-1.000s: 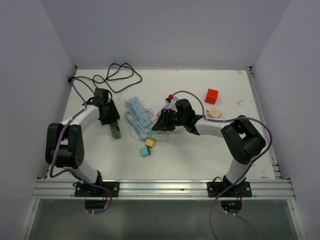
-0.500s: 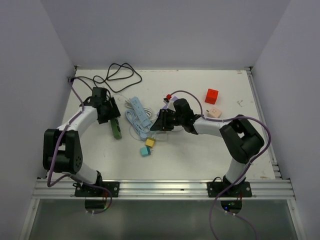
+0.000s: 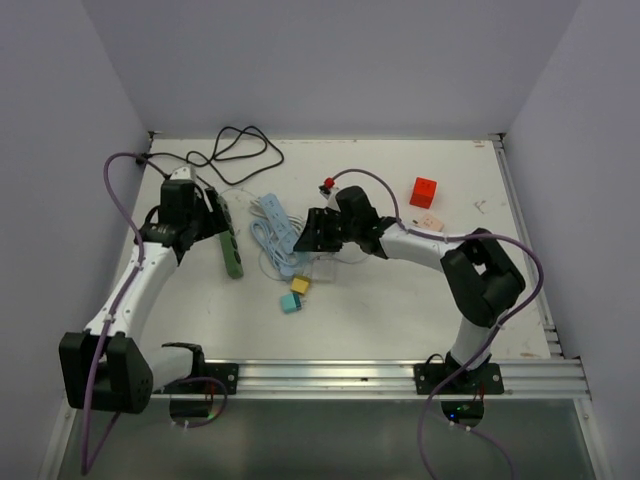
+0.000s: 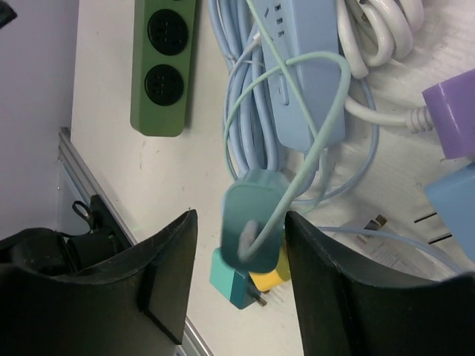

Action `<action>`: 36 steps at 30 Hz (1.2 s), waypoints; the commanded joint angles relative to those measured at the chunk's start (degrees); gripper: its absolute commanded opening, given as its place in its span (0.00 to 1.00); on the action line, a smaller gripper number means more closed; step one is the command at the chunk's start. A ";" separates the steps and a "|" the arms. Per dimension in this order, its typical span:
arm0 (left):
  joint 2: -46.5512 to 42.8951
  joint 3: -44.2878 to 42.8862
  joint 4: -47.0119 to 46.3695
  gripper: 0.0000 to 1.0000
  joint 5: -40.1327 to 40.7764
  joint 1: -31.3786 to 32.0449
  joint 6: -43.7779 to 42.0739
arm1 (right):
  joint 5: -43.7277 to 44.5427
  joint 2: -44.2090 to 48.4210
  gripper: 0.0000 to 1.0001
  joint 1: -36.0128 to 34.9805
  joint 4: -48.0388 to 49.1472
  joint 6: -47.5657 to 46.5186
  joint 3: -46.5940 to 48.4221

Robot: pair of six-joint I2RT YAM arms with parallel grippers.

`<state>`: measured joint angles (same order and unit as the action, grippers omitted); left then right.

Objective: Pull the plug off the socket

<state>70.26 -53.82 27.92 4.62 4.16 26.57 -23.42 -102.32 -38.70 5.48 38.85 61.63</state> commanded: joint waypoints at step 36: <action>-23.67 6.27 -7.97 0.85 -7.09 4.54 -8.81 | 46.00 48.32 0.99 6.00 -32.11 -18.99 -9.92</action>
<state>47.88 -47.88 23.20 -3.14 8.12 19.75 13.50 -60.80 -34.83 -26.35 21.15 55.22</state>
